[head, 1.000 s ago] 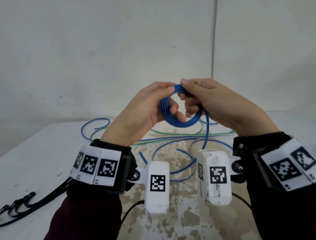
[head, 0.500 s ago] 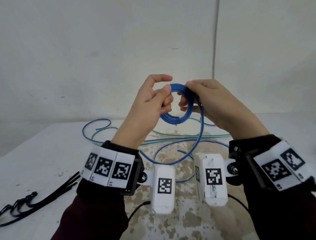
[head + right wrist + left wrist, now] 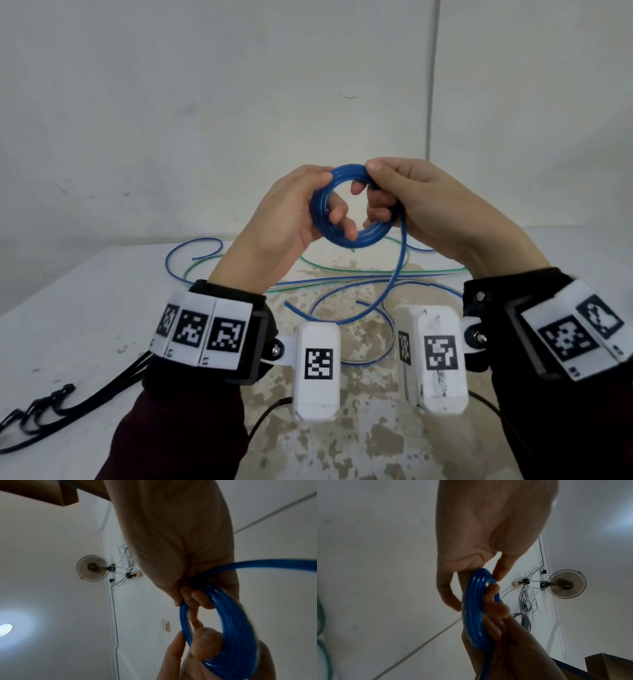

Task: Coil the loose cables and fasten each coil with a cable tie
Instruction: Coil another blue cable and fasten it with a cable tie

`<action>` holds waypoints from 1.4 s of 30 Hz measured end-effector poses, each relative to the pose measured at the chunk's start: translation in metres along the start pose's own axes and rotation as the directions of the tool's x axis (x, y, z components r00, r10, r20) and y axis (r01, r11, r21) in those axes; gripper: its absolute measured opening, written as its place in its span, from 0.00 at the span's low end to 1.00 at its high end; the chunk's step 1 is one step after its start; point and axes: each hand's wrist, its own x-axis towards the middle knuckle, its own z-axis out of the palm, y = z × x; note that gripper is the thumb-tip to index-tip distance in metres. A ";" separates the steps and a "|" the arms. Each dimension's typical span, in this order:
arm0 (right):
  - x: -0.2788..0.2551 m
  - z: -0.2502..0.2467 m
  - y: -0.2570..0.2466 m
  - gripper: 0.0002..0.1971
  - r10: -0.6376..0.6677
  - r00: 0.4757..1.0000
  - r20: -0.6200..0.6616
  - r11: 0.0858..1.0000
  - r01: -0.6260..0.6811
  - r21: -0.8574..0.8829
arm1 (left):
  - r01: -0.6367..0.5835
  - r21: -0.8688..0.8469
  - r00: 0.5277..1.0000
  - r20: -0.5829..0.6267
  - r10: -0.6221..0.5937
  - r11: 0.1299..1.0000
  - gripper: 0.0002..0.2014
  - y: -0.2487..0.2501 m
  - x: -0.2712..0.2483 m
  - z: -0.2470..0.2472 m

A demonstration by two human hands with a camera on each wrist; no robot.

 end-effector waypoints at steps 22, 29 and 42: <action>0.001 0.017 -0.001 0.18 -0.030 1.000 0.001 0.989 0.030 0.145 | -0.196 -0.110 0.963 -0.209 0.170 0.975 0.19 0.004 0.003 -0.006; 0.001 0.005 -0.004 0.18 -0.037 0.997 -0.067 0.982 0.049 0.183 | -0.074 -0.209 0.996 -0.063 0.062 0.975 0.18 -0.002 0.002 0.010; -0.005 0.009 -0.002 0.18 -0.052 0.992 0.117 0.955 0.084 -0.285 | 0.044 0.128 0.992 0.115 -0.058 0.991 0.14 0.005 -0.006 -0.011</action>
